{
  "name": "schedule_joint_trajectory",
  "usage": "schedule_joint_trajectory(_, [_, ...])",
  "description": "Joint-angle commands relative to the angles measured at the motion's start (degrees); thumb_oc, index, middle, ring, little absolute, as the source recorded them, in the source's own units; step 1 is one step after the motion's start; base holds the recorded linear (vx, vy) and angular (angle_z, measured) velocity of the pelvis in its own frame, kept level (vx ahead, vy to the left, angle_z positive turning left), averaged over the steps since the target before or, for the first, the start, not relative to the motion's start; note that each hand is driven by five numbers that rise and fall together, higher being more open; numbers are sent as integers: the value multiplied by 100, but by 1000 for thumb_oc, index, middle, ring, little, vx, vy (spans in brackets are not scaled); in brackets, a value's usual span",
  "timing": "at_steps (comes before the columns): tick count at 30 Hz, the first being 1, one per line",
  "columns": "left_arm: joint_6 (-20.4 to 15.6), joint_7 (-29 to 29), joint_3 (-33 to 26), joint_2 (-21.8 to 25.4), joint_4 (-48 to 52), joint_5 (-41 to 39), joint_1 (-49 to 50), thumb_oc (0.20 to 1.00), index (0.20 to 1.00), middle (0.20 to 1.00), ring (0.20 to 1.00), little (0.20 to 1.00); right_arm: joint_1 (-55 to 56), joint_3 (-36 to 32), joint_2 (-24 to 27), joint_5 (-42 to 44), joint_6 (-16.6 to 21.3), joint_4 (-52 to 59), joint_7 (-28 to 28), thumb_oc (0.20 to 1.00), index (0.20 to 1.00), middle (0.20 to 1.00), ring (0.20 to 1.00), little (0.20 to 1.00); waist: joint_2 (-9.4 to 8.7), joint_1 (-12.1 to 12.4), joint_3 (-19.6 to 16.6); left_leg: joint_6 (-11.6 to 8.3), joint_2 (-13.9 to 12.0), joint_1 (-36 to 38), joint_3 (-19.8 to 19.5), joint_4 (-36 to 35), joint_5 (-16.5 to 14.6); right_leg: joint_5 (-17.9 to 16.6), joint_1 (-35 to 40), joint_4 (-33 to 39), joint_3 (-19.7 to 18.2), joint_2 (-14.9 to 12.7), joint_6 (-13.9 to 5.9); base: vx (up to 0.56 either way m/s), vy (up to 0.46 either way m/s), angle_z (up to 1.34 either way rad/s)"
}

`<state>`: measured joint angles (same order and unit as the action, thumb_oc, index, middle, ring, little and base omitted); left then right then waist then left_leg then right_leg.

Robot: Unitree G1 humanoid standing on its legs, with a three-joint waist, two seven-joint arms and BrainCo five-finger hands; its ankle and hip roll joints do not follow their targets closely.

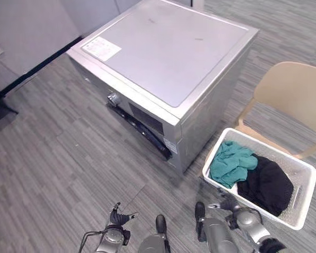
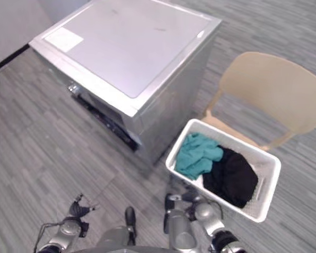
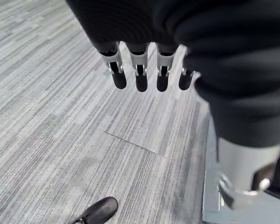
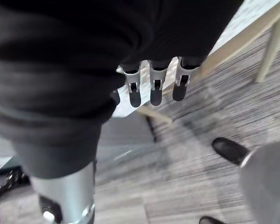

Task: Grab the laundry basket,head to the washer,open it,put in the laundry and shut it.

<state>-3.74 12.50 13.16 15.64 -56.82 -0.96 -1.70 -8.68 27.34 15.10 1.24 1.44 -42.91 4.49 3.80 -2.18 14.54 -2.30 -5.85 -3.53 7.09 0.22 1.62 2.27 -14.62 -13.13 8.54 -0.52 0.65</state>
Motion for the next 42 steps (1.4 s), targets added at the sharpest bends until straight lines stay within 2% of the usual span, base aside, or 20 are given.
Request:
schedule_joint_trajectory(1, [-73, 97, -9, 140, -113, 149, -43, 1000, 1000, 1000, 1000, 1000, -209, 230, -335, 53, 279, 284, -119, 1000, 1000, 1000, 1000, 1000, -320, 101, -224, 149, 685, 86, -23, 253, -628, -516, 400, 1428, -190, -298, -626, 10, 25, 24])
schedule_joint_trajectory(4, [-99, 249, 61, 158, -56, 67, -119, 1000, 1000, 1000, 1000, 1000, -696, 574, -423, 45, 409, 798, -30, 1000, 1000, 1000, 1000, 1000, -296, 241, -121, 138, 688, -117, -111, 260, -547, -496, 333, 1416, -82, -358, -608, -36, 20, 27])
schedule_joint_trajectory(11, [-146, 374, 171, 232, 5, -3, -205, 1000, 1000, 1000, 1000, 1000, -1342, 828, -453, 60, 487, 1298, 94, 1000, 1000, 1000, 1000, 1000, -278, 405, 56, 155, 742, -485, -248, 275, -439, -540, 34, 1317, 48, -507, -633, -50, 44, 19])
schedule_joint_trajectory(18, [-217, 484, 286, 408, 194, -232, -408, 1000, 1000, 1000, 1000, 1000, -2256, 855, -596, 220, 514, 1114, 436, 1000, 1000, 1000, 1000, 1000, -258, 656, 340, 161, 797, -989, -353, 510, -404, -637, -357, 1195, 95, -658, -643, -69, 26, 13])
schedule_joint_trajectory(27, [-394, 663, 478, 614, 552, -574, -813, 1000, 1000, 1000, 1000, 1000, -3603, -38, -186, 144, 417, 381, 1615, 1000, 1000, 1000, 1000, 1000, -175, 922, 630, 132, 874, -1541, -568, 457, -184, -725, -763, 1214, 356, -778, -678, -35, -2, 20])
schedule_joint_trajectory(30, [-405, 667, 541, 589, 603, -619, -876, 1000, 1000, 1000, 1000, 1000, -3745, -150, -104, 139, 379, 335, 1779, 1000, 1000, 1000, 1000, 1000, -178, 961, 650, 132, 895, -1565, -652, 348, -132, -716, -788, 1227, 413, -782, -685, 9, -23, 21])
schedule_joint_trajectory(35, [-359, 653, 647, 540, 552, -571, -945, 1000, 1000, 1000, 1000, 1000, -3703, 39, -244, 212, 336, 177, 1633, 1000, 1000, 1000, 1000, 1000, -210, 988, 691, 155, 934, -1561, -714, 265, -124, -735, -822, 1212, 421, -810, -703, 17, -2, 7])
schedule_joint_trajectory(42, [-318, 586, 903, 480, 469, -548, -1156, 1000, 1000, 1000, 1000, 1000, -3799, 483, -742, 567, 322, -176, 1186, 1000, 1000, 1000, 1000, 1000, -154, 1077, 728, 181, 992, -1580, -768, 241, -114, -751, -847, 1192, 430, -848, -721, 0, 0, 0])
